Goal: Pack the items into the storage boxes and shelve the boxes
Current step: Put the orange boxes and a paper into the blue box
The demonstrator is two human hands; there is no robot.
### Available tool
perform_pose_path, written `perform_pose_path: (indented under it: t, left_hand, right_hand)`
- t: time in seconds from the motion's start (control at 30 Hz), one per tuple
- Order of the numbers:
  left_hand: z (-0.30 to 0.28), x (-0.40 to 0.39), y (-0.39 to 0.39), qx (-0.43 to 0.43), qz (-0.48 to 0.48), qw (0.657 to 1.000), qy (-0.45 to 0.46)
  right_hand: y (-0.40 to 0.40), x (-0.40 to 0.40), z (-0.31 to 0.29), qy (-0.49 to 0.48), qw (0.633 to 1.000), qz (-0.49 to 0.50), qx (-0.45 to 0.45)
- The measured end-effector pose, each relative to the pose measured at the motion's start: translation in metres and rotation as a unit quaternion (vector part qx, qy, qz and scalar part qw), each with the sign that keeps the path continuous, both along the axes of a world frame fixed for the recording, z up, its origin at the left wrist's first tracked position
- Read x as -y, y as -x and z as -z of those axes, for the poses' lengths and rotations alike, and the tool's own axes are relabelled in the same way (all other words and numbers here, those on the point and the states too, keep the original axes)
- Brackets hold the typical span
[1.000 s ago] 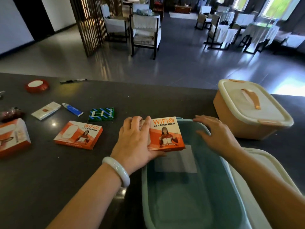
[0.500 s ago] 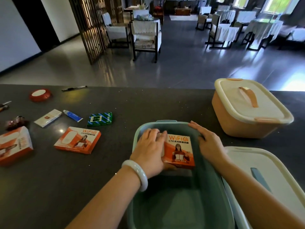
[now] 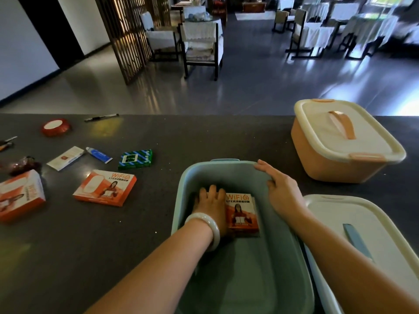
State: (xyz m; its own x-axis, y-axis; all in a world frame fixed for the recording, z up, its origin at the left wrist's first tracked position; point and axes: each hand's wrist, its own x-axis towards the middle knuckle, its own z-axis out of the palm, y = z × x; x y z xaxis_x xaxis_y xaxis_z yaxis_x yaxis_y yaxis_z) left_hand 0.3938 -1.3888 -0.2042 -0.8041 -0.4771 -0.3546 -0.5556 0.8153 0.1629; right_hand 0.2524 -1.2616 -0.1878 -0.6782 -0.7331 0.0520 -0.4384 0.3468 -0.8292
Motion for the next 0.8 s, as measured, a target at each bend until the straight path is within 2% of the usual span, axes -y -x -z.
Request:
perform_pose_path:
  t: [0.37,0.53,0.8]
  left_hand:
    - [0.013,0.002,0.004,0.001,0.017,1.0,0.006]
    - [0.016,0.001,0.005,0.013,0.061,0.996,0.069]
    - [0.023,0.0,0.006,0.014,0.047,0.997,0.063]
  right_hand:
    - [-0.003,0.001,-0.003,-0.001,1.0,0.003,-0.017]
    - [-0.004,0.001,-0.005,-0.004,1.0,0.002,-0.02]
    - [-0.005,0.001,-0.006,-0.011,1.0,0.005,-0.009]
